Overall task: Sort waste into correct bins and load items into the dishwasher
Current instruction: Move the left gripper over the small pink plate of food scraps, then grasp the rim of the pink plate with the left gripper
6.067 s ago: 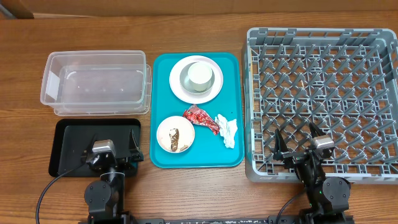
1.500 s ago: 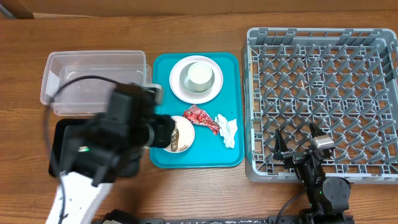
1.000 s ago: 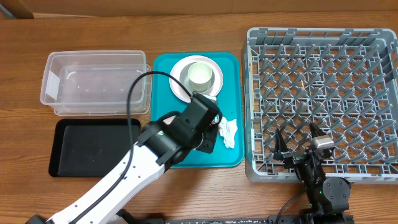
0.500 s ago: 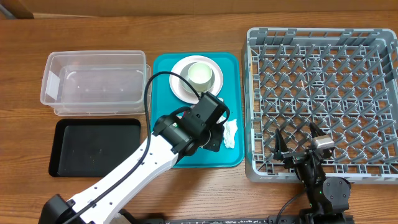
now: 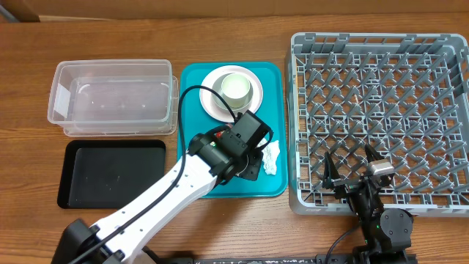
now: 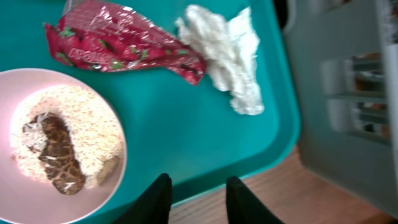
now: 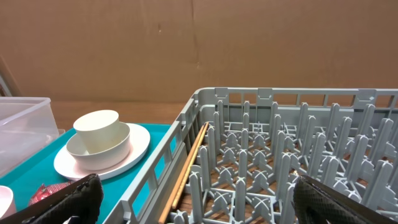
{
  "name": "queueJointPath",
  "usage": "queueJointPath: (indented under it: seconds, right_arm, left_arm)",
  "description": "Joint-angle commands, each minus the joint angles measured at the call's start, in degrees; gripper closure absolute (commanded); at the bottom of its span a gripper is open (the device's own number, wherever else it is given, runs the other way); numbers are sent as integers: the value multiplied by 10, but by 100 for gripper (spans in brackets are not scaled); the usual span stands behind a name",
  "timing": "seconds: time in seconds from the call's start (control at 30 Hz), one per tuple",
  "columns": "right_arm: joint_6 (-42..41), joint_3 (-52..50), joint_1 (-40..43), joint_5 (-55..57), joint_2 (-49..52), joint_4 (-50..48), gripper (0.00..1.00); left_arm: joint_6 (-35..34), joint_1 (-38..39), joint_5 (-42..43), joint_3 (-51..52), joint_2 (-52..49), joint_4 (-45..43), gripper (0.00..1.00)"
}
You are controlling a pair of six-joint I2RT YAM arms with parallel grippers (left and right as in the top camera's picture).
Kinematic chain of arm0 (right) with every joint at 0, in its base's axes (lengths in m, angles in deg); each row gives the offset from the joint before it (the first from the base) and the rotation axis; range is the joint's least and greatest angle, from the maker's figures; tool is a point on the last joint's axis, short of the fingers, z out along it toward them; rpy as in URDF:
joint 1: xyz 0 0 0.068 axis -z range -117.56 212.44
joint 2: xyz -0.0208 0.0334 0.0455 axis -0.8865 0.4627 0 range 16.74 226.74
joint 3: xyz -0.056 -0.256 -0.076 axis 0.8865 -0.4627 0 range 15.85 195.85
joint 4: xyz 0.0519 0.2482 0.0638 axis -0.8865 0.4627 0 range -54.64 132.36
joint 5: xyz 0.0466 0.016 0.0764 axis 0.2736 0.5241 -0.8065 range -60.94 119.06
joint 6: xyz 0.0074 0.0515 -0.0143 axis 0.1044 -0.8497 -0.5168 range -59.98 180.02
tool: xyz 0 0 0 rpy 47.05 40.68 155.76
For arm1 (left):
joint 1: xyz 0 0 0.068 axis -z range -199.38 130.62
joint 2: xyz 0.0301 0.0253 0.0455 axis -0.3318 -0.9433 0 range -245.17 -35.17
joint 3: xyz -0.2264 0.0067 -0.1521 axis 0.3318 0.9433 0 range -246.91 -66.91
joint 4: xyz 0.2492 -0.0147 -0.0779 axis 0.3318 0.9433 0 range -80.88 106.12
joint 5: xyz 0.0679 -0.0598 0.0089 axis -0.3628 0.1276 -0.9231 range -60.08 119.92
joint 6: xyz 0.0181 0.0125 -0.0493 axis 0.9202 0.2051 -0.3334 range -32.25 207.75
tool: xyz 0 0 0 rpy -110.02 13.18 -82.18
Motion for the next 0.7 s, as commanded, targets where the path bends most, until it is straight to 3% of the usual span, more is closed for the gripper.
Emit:
queueJointPath:
  seconds: [0.0,0.27,0.67]
  right_arm:
    - [-1,-6,2,2,-6,-3,0]
    - [-1,-6,2,2,-6,-3,0]
    - [-1,-6,2,2,-6,-3,0]
  left_arm:
    - [0,4,-70,3,-27,3,67]
    - [1,4,-117,3,-65,3,65]
    - [2,3,-118,3,-146,7,74]
